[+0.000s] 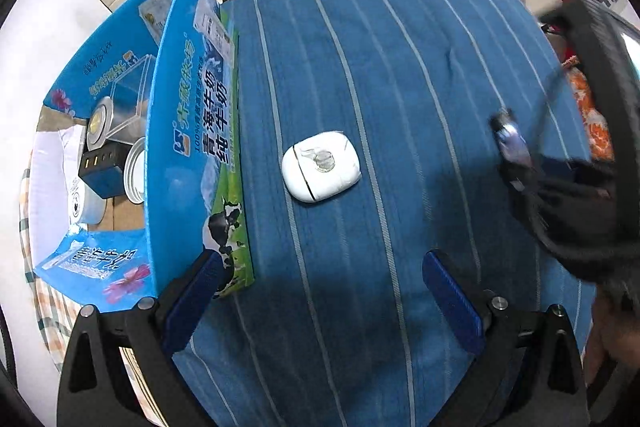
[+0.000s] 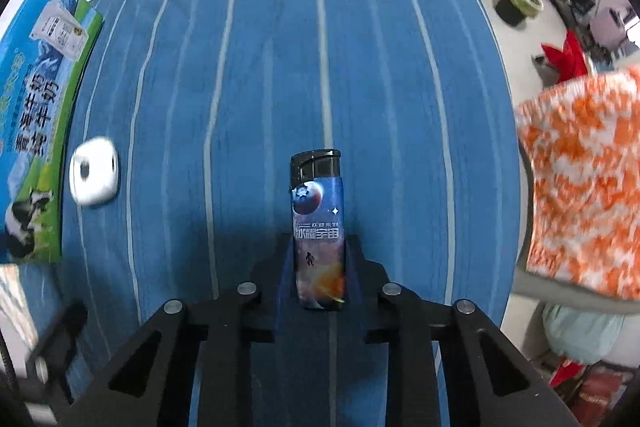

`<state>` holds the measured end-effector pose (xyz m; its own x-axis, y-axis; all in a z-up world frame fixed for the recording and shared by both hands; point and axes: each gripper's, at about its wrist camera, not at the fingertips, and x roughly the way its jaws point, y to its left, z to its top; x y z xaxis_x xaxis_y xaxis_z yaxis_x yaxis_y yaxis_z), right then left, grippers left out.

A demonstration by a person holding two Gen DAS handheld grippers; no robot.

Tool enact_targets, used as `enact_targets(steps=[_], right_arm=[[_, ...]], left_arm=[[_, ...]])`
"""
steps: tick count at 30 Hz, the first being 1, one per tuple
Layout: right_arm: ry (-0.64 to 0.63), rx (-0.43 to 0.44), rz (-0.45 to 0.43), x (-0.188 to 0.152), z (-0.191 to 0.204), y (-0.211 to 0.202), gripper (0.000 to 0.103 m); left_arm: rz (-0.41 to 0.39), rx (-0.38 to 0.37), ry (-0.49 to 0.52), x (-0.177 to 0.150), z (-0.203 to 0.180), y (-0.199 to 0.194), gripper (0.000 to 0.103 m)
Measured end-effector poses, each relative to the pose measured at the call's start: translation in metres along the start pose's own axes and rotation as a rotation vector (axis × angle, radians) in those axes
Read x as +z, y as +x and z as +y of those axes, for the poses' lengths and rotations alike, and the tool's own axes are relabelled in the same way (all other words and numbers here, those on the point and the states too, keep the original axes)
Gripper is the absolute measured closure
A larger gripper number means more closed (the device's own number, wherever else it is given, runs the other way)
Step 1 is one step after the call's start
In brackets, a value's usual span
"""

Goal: Organize rigid objects
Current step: 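Grasp the blue lighter with the right tool while the left tool grasps the white earbud case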

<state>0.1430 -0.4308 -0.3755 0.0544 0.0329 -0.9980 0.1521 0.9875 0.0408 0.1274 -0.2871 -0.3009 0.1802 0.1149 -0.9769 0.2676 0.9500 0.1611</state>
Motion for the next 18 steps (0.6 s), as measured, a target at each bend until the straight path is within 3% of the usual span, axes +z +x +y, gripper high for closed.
enact_targets(steps=[5,9,18], right_arm=[[0.152,0.046,0.023,-0.043,-0.037,-0.002,0.076],[0.250,0.082,0.029,-0.060,-0.061,-0.003,0.076],[0.258,0.047,0.031,-0.058,-0.068,-0.003,0.076]], left_arm=[[0.014,-0.008,-0.032,-0.002,-0.006,0.013,0.001],[0.011,-0.005,-0.124,0.008,-0.014,0.021,0.001],[0.094,-0.017,-0.269,0.047,-0.008,0.056,0.002]])
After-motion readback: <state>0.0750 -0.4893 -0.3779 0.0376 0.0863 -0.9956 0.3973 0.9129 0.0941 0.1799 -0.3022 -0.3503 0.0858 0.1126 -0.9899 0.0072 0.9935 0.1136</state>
